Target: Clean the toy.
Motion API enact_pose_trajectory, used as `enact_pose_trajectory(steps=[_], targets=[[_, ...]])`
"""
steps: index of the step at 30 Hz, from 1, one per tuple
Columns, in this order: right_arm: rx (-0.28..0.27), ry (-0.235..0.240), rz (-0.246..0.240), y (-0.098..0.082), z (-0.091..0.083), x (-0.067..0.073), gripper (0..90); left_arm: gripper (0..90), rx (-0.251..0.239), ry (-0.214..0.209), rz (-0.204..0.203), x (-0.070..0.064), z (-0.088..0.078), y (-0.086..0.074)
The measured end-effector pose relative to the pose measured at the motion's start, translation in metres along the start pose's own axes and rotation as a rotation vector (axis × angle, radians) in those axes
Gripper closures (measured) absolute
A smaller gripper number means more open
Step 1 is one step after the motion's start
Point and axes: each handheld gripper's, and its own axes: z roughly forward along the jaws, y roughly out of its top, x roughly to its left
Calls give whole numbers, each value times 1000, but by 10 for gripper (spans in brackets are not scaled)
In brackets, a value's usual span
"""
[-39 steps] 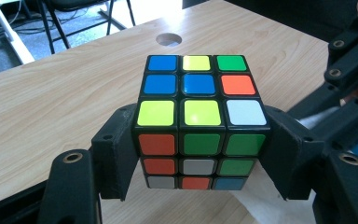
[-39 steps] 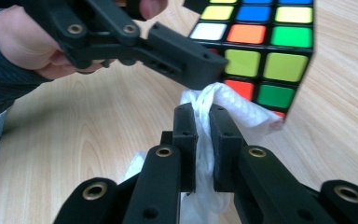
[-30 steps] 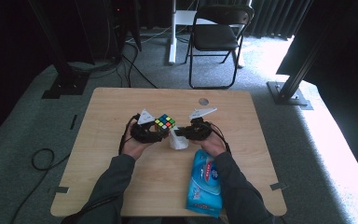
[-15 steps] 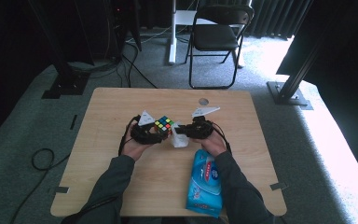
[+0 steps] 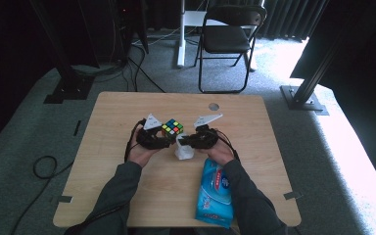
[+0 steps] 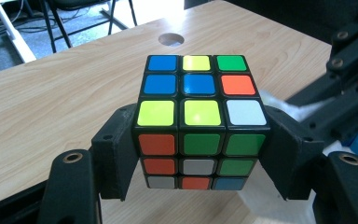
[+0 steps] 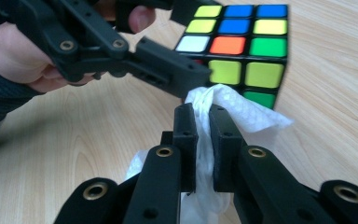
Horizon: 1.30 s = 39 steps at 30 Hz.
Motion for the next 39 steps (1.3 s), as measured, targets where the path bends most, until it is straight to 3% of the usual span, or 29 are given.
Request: enact_pose_trajectory(steps=[11, 16, 30, 39], targets=[[34, 58, -33, -1, 6, 6, 833, 344, -8, -11, -24, 1, 1, 3], [43, 59, -36, -1, 8, 7, 833, 344, -4, -16, -23, 0, 1, 2], [3, -48, 27, -3, -5, -7, 834, 344, -1, -19, -15, -2, 0, 1], [-30, -110, 106, -9, -13, -20, 834, 344, 4, -19, -14, -1, -3, -3]])
